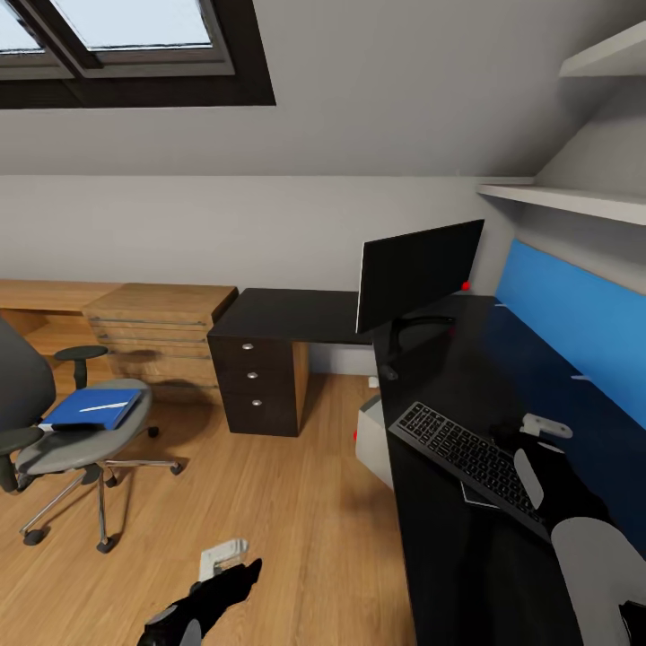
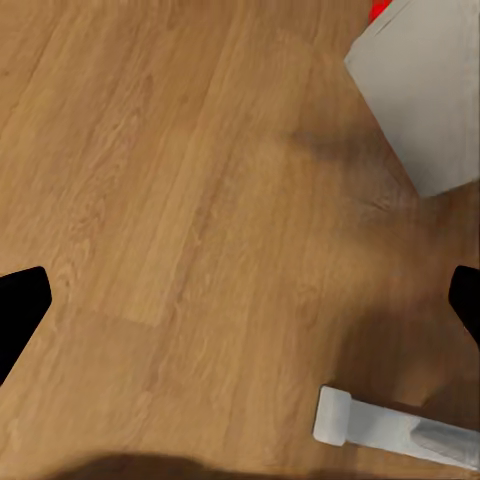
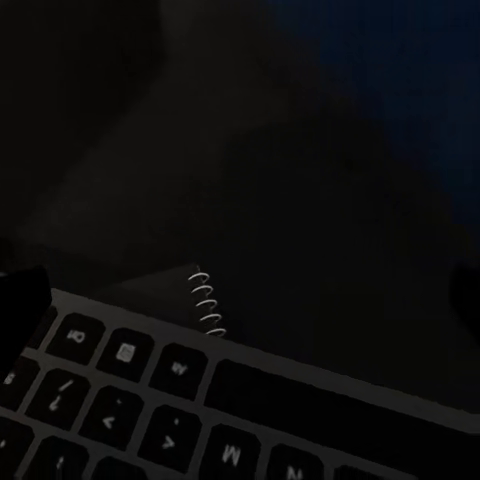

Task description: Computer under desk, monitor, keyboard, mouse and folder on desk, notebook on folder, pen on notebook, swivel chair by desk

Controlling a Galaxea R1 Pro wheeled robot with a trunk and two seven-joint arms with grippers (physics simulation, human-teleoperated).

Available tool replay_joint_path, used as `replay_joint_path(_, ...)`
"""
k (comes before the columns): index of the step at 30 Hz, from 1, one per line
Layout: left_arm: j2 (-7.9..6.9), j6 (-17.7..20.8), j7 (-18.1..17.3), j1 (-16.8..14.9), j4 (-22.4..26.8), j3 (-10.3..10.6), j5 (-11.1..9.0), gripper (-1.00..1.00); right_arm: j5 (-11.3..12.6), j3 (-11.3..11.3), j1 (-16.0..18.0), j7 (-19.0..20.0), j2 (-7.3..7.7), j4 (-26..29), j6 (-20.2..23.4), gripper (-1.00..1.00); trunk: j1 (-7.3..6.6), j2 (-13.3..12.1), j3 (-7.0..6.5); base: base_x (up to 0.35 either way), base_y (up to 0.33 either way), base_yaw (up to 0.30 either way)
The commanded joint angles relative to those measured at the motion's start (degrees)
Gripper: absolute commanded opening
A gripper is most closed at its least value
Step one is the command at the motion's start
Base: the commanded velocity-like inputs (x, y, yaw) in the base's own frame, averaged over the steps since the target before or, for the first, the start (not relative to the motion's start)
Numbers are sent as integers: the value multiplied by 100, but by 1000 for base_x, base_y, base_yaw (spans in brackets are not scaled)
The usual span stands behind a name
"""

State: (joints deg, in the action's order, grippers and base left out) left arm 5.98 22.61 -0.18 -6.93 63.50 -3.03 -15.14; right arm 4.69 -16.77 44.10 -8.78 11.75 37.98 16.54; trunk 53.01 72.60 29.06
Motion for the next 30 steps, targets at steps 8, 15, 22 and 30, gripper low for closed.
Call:
replay_joint_path(8,18,1007,25,-2,523,36,-745,100,49,7,2,-27,3,-68,-64,100,88,164,78,0,0,0)
replay_joint_path(15,24,590,33,-2,322,51,-729,100,49,10,1,-31,11,-130,-197,100,242,445,204,0,0,0)
replay_joint_path(22,25,563,36,-2,313,55,-727,100,49,15,-1,-48,12,-141,-190,100,395,725,330,0,0,0)
replay_joint_path(30,19,543,36,-2,312,35,-731,100,49,37,1,-47,17,-361,-161,100,571,1046,473,0,0,0)
